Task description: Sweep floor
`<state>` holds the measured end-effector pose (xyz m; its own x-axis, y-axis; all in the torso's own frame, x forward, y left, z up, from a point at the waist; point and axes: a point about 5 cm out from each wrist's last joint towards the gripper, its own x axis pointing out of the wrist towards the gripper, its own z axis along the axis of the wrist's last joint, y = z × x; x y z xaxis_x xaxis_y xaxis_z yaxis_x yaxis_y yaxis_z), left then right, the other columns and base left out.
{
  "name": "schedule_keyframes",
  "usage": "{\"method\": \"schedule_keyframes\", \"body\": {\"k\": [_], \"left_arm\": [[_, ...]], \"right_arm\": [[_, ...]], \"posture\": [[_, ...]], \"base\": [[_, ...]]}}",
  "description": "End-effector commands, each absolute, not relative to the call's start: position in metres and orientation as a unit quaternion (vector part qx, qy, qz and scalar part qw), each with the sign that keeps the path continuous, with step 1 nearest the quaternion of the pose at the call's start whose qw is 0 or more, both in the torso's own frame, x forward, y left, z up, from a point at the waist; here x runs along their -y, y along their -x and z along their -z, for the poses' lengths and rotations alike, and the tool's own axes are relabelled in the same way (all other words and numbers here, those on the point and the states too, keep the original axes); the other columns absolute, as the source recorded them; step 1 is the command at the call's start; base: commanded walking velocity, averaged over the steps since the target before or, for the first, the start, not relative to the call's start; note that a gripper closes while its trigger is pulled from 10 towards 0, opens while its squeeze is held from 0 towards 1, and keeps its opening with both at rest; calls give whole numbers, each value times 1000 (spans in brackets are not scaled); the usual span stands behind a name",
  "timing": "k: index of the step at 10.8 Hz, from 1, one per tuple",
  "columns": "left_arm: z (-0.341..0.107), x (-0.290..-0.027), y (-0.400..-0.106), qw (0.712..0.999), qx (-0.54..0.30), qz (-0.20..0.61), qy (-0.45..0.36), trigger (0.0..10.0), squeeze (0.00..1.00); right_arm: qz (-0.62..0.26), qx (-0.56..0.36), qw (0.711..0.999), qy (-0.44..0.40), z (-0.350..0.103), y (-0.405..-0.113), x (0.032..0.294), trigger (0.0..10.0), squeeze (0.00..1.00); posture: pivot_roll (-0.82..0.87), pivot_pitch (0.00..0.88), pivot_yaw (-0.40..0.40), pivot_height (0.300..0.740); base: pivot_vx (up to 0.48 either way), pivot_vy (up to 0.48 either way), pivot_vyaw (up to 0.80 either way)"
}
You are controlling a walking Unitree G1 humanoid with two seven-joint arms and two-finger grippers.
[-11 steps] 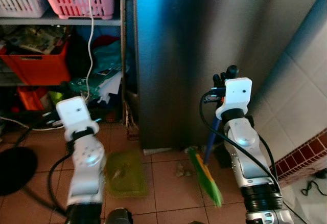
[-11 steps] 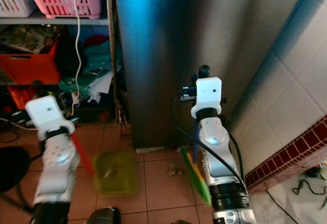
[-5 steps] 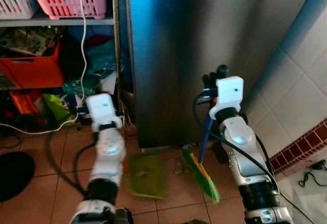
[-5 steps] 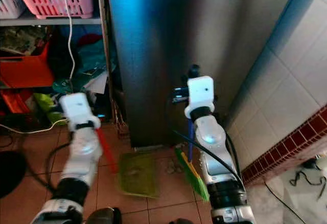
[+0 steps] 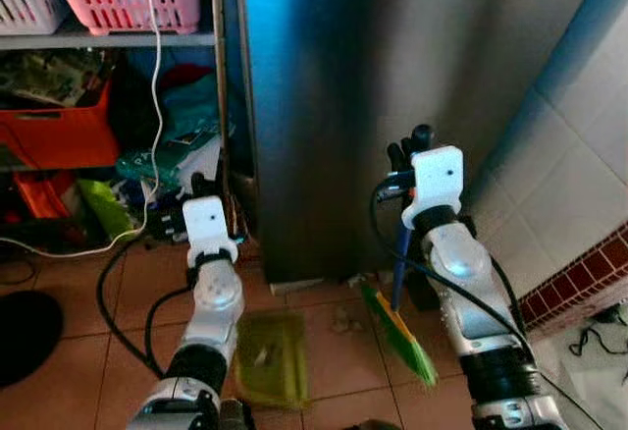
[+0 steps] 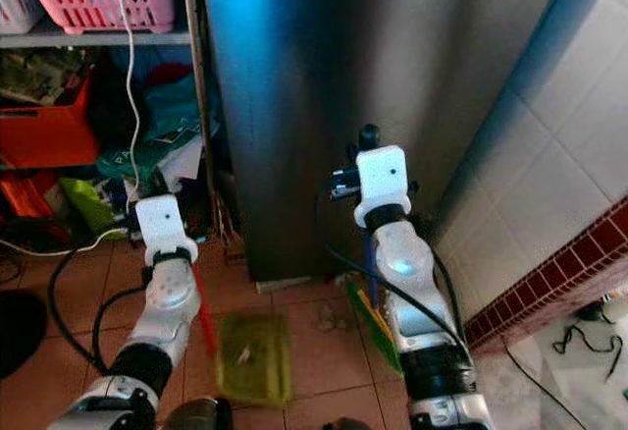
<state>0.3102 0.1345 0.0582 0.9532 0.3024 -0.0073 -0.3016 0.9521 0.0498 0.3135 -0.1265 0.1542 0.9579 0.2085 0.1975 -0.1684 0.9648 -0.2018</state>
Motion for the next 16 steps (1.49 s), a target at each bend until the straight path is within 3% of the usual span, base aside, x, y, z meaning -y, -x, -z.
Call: {"method": "schedule_keyframes", "body": {"k": [1,6,8,13,16], "left_arm": [[-72,-126,-318,989,29,-141,-23,10000,0],[-65,-124,-322,989,15,-139,-42,10000,0],[-65,-123,-322,990,16,-136,-44,10000,0],[-65,-121,-325,990,14,-130,-45,10000,0],[-65,-120,-326,991,13,-123,-47,10000,0]], "right_arm": [[-98,134,980,107,-162,-316,123,10000,0],[-158,106,977,94,-134,-312,88,10000,0],[-215,72,973,38,-128,-306,71,10000,0],[-310,50,949,-14,-158,-299,95,10000,0],[-389,54,916,-79,-198,-296,88,10000,0]], "posture": [[-112,46,-74,740],[-102,37,-68,740],[-103,34,-67,740],[-132,31,-60,740],[-138,25,-52,740]], "base": [[0,0,0],[0,0,0],[0,0,0],[0,0,0],[0,0,0]]}}
